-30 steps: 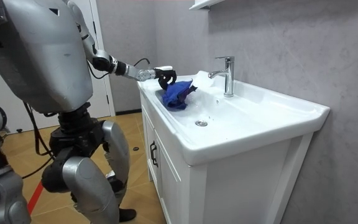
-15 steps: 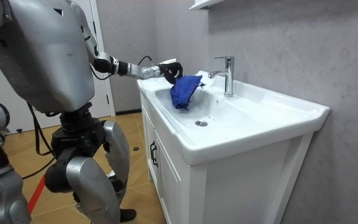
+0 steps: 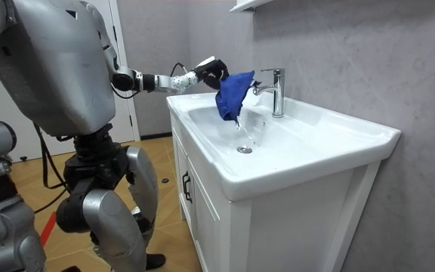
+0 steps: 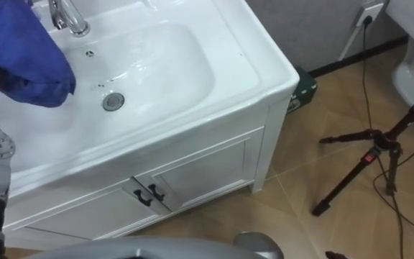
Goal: Wipe basin
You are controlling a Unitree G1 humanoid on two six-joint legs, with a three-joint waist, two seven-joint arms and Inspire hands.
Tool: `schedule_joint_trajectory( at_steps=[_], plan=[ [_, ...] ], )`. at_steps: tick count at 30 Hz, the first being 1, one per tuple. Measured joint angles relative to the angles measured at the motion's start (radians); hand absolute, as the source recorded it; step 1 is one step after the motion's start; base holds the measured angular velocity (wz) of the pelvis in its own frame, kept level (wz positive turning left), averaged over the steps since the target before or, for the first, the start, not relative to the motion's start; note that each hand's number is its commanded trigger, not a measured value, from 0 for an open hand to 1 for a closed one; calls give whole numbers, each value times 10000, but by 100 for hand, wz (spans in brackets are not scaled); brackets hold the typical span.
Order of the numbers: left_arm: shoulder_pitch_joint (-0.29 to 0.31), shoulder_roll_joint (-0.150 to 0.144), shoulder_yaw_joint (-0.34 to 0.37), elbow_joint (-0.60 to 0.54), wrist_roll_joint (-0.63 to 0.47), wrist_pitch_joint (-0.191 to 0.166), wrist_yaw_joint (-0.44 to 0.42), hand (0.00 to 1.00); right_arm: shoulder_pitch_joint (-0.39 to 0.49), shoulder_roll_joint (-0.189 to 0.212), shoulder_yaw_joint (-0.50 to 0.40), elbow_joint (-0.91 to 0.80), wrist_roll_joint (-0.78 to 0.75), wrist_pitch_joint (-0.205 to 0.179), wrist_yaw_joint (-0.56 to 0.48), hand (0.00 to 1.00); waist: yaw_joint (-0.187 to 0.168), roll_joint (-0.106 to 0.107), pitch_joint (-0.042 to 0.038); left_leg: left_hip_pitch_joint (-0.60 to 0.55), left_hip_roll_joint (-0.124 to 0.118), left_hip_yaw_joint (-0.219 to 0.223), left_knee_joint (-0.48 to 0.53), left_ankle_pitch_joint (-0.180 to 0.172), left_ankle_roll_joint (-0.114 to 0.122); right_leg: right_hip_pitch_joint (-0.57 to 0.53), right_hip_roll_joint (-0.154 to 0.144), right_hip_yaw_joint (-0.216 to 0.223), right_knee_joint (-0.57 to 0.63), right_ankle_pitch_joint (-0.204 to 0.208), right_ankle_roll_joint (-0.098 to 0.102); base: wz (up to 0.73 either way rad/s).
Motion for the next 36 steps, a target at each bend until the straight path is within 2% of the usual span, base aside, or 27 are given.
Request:
schedule_joint_trajectory(
  at_steps=[6, 12, 16, 20, 26, 31, 36],
  plan=[
    [100, 28, 0, -435, -24, -134, 347, 100, -2, -10, -2, -63, 51, 2, 147, 0, 47, 114, -26, 217, -7, 1, -82, 1, 1, 200, 26, 57, -149, -19, 3, -3],
    [360, 57, 547, -448, 11, -216, 352, 100, 52, -13, -3, 100, -13, 12, 200, 0, 200, 139, -57, 219, -18, 0, -234, 1, 1, 185, 32, 90, -142, -26, 13, -1],
    [419, 176, 977, -516, 0, -215, 356, 100, 226, -19, -7, 101, 43, 46, 202, 0, 656, 86, -61, 373, -26, -42, -311, 0, 1, 215, 49, 97, -226, -24, 15, -1],
    [1034, 188, 1495, -1356, -5, -215, 369, 100, 140, -33, -13, 92, -18, 46, 385, 0, 836, 78, -68, 355, -77, -315, -448, 1, 1, 225, 30, -23, -292, -38, 50, 11],
    [1458, 189, 1910, -1883, -5, -174, 372, 100, 155, -93, -11, 69, -27, 105, 608, 0, 1124, 87, -70, 242, -165, -654, -548, 2, 1, 226, -69, -321, -346, -69, 111, 14],
    [2012, 188, 2052, -1897, 53, -175, 579, 100, 134, -101, 5, 84, -14, 108, 579, 0, 1221, 77, -74, 222, -209, -613, -560, 2, 0, 210, -116, -316, -330, -108, 179, 6],
    [2344, 267, 2103, -1898, 85, -184, 621, 100, 190, -113, -7, 114, 59, 120, 580, 0, 1521, 89, -72, 200, -215, -641, -556, 2, 0, 209, -134, -368, -332, -110, 182, 1]
  ],
)
